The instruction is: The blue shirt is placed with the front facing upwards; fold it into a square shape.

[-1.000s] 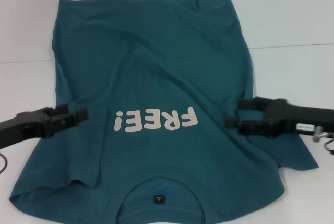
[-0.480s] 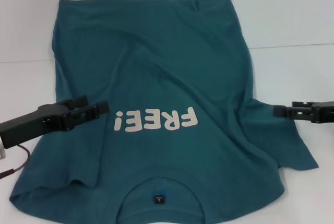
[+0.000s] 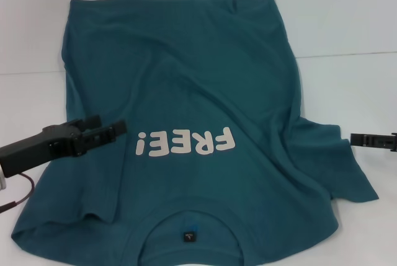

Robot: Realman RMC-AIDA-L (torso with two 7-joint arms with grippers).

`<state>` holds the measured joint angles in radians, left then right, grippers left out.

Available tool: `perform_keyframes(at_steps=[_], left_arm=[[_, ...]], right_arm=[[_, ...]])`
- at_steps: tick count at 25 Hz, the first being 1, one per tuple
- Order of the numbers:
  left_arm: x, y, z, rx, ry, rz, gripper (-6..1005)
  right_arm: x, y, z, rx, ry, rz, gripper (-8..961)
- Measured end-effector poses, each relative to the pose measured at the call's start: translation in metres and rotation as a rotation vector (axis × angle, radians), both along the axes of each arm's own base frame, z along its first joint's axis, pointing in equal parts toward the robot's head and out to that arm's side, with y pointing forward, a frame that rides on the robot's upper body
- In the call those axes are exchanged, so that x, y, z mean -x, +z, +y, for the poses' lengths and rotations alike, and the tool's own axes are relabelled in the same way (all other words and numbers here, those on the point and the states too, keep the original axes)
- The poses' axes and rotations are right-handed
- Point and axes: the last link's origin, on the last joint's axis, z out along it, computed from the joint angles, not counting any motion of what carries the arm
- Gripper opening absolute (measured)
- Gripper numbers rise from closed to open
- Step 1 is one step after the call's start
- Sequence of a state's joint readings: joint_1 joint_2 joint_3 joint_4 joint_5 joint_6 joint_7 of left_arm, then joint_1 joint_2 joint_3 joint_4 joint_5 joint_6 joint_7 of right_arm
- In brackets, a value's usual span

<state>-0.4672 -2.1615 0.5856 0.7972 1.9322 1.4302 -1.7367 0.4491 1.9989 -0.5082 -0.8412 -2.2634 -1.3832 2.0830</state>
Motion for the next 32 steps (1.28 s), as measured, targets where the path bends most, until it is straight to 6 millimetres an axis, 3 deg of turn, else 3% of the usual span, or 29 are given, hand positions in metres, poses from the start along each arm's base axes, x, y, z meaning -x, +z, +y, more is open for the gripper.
perform_keyframes(at_steps=[21, 32], left_arm=[[0.003, -0.007, -0.001, 0.012, 0.013, -0.001, 888], [0.004, -0.007, 0.001, 0.004, 0.022, 0.005, 887]], right_arm=[[-0.005, -0.013, 0.007, -0.029, -0.024, -0.036, 817], [0.002, -0.037, 0.024, -0.012, -0.026, -0.047, 813]])
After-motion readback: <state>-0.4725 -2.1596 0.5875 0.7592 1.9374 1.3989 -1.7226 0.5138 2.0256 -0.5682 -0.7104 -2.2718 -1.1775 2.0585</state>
